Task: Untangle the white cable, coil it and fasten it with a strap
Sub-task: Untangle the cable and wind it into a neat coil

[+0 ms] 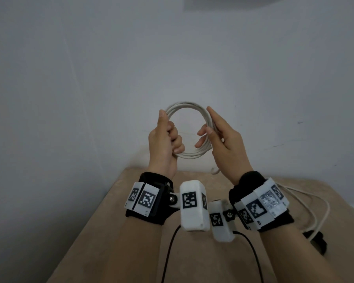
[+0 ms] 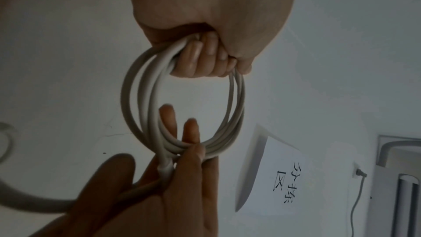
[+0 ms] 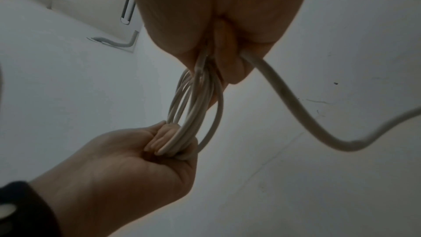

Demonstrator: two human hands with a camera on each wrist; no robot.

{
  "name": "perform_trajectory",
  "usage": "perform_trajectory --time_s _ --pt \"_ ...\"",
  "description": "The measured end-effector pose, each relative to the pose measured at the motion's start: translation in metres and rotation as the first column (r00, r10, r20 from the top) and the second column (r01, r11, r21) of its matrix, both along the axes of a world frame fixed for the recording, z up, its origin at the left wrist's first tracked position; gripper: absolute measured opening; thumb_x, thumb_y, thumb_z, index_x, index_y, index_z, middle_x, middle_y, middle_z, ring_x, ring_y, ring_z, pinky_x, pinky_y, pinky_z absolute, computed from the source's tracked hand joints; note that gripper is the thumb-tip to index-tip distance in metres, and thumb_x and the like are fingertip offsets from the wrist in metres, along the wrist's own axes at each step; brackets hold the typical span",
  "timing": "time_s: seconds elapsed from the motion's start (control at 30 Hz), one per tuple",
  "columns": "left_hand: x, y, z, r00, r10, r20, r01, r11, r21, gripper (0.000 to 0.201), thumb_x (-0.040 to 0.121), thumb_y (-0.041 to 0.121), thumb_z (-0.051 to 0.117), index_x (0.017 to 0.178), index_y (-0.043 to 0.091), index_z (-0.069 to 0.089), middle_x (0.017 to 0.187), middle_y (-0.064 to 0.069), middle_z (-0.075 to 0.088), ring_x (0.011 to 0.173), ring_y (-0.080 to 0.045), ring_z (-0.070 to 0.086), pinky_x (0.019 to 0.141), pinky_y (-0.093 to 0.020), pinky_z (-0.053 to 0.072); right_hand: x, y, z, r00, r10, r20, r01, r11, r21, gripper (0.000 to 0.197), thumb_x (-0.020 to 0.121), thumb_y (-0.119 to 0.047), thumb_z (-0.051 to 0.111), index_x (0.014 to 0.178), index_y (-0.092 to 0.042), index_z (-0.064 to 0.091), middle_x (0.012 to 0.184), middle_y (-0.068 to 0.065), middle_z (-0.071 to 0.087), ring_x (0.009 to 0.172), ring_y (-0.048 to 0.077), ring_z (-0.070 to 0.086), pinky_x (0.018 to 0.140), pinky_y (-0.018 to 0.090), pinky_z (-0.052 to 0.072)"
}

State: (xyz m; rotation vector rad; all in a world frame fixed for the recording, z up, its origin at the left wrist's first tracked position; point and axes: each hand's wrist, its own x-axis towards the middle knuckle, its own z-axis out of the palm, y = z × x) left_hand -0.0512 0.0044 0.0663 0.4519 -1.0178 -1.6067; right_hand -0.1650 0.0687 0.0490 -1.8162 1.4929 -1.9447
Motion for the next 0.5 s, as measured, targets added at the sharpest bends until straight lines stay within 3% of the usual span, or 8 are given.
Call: perform_trajectory --time_s 0.27,0.37,0.5 --pt "0.003 -0.008 -0.004 0.946 -0.323 -0.014 0.323 0.944 0.069 0.044 0.099 0.045 0.038 0.067 0.015 0.043 0.044 0.007 0.029 0.036 -0.007 0.03 0.04 -0.018 0.032 -0.014 0.002 0.003 0.994 0.033 0.102 -0.035 0.999 0.022 0.041 0.099 -0.001 0.039 0.135 -0.019 0.047 0.073 -0.006 0.052 0.057 0.005 0.046 0.056 0.016 0.041" --pt "0.013 -0.013 -0.004 0.916 -0.393 0.074 0.389 0.919 0.069 0.043 0.098 0.044 0.04 0.071 0.012 0.049 0.043 0.006 0.033 0.037 -0.008 0.034 0.042 -0.019 0.036 -0.019 0.005 0.004 0.995 0.072 0.068 -0.079 0.991 0.108 0.038 0.099 -0.001 0.038 0.133 -0.014 0.05 0.074 -0.002 0.051 0.055 -0.001 0.044 0.054 0.011 0.038" --pt "0.022 -0.017 -0.003 0.876 -0.398 0.272 0.4 0.915 0.053 0.045 0.095 0.048 0.042 0.073 0.01 0.053 0.043 0.007 0.032 0.036 -0.007 0.033 0.04 -0.019 0.034 -0.021 0.007 0.006 0.992 0.1 -0.079 -0.077 0.965 0.249 0.039 0.099 -0.001 0.037 0.132 -0.015 0.052 0.075 -0.004 0.053 0.054 0.001 0.045 0.054 0.013 0.038"
